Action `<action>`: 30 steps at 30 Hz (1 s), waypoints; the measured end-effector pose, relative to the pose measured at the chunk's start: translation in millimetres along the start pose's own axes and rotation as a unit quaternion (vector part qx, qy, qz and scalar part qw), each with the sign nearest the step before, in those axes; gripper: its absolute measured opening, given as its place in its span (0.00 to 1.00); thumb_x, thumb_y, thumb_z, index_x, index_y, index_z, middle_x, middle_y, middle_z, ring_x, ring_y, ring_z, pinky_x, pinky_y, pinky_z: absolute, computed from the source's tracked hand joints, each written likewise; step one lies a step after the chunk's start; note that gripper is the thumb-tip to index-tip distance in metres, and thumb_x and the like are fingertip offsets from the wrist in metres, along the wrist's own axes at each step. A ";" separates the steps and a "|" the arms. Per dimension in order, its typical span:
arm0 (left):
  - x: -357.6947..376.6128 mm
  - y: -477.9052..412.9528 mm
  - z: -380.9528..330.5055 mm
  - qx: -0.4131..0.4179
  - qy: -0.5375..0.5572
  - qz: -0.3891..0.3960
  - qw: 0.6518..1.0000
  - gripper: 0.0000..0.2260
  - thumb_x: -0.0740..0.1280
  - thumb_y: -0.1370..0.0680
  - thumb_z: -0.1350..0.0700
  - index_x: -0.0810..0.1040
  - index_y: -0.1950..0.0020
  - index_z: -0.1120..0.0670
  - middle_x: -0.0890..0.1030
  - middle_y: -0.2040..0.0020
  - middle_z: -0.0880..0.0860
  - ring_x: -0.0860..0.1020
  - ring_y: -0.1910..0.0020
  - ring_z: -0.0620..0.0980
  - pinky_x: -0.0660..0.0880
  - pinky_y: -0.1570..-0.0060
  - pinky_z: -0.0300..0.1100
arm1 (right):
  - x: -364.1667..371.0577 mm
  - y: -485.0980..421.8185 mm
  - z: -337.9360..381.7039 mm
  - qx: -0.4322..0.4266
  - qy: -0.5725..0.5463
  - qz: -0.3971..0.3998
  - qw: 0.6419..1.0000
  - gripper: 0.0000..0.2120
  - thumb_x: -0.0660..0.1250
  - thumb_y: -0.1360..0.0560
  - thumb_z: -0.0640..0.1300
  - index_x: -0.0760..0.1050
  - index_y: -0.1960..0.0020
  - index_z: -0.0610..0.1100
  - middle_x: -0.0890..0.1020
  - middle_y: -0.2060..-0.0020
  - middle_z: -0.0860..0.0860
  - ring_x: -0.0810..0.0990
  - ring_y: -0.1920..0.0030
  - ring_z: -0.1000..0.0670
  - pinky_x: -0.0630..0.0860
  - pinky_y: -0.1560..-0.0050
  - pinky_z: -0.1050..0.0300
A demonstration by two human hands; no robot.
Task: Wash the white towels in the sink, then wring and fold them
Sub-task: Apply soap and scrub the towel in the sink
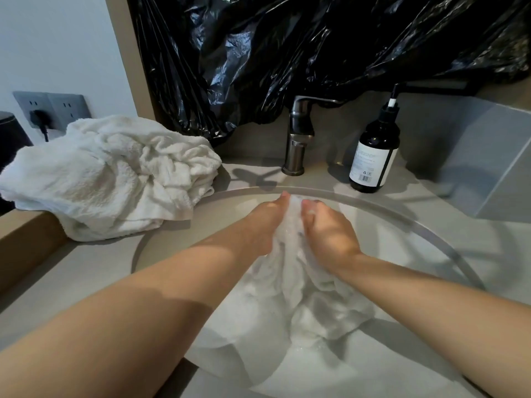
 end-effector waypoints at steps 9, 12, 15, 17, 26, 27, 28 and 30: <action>-5.4 -9.0 -2.0 0.023 -0.044 -0.036 0.998 0.25 0.57 0.19 0.39 0.74 0.33 0.57 0.79 0.39 0.58 0.77 0.40 0.60 0.73 0.36 0.57 | -17.4 1.7 14.0 -0.041 -0.058 -0.040 0.997 0.19 0.50 0.17 0.52 0.68 0.61 0.44 0.73 0.62 0.50 0.70 0.55 0.46 0.63 0.56 0.56; 5.1 -3.4 -5.6 0.052 -0.030 0.019 0.998 0.14 0.60 0.17 0.49 0.79 0.52 0.58 0.80 0.60 0.55 0.80 0.60 0.52 0.77 0.53 0.44 | -11.0 18.6 27.2 -0.082 -0.060 -0.058 0.993 0.18 0.50 0.18 0.54 0.63 0.62 0.47 0.74 0.64 0.49 0.72 0.56 0.44 0.65 0.57 0.52; -0.2 4.9 -19.0 0.064 -0.007 0.088 0.994 0.11 0.61 0.18 0.55 0.79 0.56 0.57 0.79 0.64 0.54 0.79 0.66 0.49 0.75 0.60 0.41 | -14.9 -0.9 19.8 -0.044 -0.058 -0.032 0.997 0.18 0.49 0.18 0.55 0.70 0.57 0.47 0.77 0.60 0.46 0.75 0.53 0.41 0.66 0.55 0.52; -7.1 4.8 -21.4 0.030 -0.029 0.104 0.994 0.15 0.59 0.17 0.49 0.79 0.44 0.59 0.83 0.52 0.57 0.82 0.52 0.55 0.78 0.48 0.48 | -16.0 -16.4 8.6 -0.031 0.007 0.031 0.999 0.21 0.51 0.18 0.55 0.73 0.59 0.43 0.75 0.66 0.48 0.76 0.56 0.41 0.64 0.58 0.55; -42.0 -12.5 19.0 0.007 -0.692 0.074 0.718 0.23 0.63 0.20 0.41 0.72 0.32 0.54 0.74 0.33 0.54 0.74 0.40 0.53 0.72 0.41 0.44 | -10.5 -12.5 -40.9 -0.003 0.359 0.222 0.907 0.14 0.61 0.21 0.51 0.73 0.43 0.42 0.77 0.46 0.46 0.76 0.45 0.43 0.69 0.51 0.58; -43.5 -12.8 23.5 -0.012 -0.696 0.093 0.712 0.28 0.65 0.23 0.38 0.67 0.27 0.51 0.70 0.29 0.52 0.71 0.34 0.53 0.68 0.34 0.47 | -7.3 -11.7 -37.9 -0.026 0.379 0.206 0.902 0.14 0.61 0.21 0.50 0.72 0.40 0.43 0.76 0.42 0.46 0.75 0.41 0.43 0.70 0.49 0.57; -42.4 -11.9 29.6 -0.045 -0.688 0.123 0.714 0.34 0.66 0.25 0.36 0.62 0.24 0.48 0.67 0.26 0.50 0.68 0.30 0.53 0.65 0.31 0.49 | -2.1 -11.5 -33.9 -0.055 0.386 0.190 0.901 0.15 0.61 0.21 0.49 0.70 0.37 0.43 0.75 0.38 0.45 0.73 0.37 0.43 0.70 0.45 0.56; -35.7 -7.3 45.0 -0.098 -0.706 0.190 0.675 0.41 0.70 0.28 0.35 0.53 0.21 0.44 0.62 0.23 0.49 0.63 0.26 0.54 0.62 0.28 0.51 | 15.6 -5.8 -26.2 -0.106 0.371 0.204 0.900 0.21 0.60 0.20 0.53 0.66 0.30 0.45 0.70 0.33 0.45 0.68 0.32 0.44 0.67 0.36 0.53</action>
Point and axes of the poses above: each hand's wrist, its own y-axis away from the middle knuckle, its own x-axis out of the palm, z = x × y, the point moved 5 cm from there along -y, towards the middle knuckle
